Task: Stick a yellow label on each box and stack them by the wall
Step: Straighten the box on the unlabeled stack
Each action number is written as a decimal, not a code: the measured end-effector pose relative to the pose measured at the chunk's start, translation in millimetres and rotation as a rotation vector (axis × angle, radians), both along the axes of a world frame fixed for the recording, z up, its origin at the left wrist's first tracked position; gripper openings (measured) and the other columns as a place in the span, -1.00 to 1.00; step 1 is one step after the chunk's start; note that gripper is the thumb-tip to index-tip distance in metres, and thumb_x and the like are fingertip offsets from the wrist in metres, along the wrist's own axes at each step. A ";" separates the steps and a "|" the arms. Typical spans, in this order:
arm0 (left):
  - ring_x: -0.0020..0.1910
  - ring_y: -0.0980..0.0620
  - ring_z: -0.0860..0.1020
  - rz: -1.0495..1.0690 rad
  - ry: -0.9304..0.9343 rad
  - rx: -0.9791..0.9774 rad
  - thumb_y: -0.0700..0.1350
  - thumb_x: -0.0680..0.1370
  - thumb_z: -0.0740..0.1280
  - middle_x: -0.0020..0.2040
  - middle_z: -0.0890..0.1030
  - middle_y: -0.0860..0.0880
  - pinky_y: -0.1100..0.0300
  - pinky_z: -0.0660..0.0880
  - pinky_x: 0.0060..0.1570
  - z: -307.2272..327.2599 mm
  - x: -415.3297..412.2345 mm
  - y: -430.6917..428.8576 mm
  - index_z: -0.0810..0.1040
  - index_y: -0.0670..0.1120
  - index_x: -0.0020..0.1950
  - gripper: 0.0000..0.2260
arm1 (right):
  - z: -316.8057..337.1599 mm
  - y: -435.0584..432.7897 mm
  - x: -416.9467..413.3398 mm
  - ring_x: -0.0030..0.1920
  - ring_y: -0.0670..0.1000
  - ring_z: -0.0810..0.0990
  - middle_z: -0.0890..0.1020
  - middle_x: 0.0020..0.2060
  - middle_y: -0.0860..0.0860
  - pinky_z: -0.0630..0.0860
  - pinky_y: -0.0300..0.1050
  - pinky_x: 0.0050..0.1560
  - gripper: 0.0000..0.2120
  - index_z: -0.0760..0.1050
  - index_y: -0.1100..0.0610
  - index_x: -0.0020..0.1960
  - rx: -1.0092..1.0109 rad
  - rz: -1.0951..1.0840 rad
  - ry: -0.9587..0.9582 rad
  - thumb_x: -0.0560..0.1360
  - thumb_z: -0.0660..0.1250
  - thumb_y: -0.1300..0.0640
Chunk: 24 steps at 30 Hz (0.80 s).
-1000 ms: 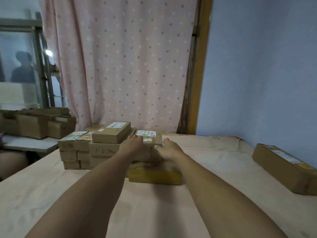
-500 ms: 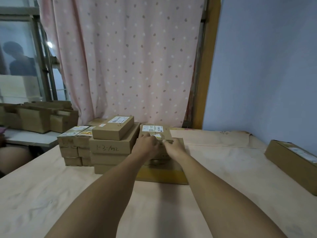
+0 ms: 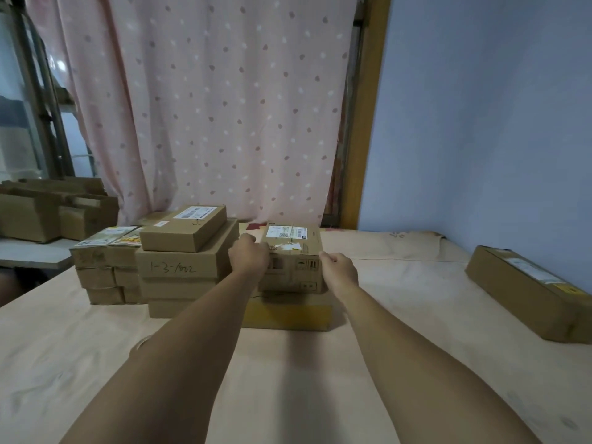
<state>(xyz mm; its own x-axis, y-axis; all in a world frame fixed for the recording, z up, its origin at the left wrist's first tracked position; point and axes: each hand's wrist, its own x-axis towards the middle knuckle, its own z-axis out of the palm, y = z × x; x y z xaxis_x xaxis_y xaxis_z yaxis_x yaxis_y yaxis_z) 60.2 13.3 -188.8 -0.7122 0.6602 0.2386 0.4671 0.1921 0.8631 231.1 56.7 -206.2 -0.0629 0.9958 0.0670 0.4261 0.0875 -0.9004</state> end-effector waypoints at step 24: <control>-0.12 -0.02 0.61 -0.215 -0.350 -0.024 -0.15 0.46 0.53 -0.10 0.67 -0.11 0.09 0.58 -0.21 -2.2 29.6 -85.1 0.58 -0.16 -0.11 -0.84 | 7.6 -70.3 55.5 0.06 0.04 0.64 0.67 0.01 0.00 0.64 0.08 0.14 -0.78 0.55 0.03 0.08 -0.047 0.034 0.132 0.54 0.42 -0.08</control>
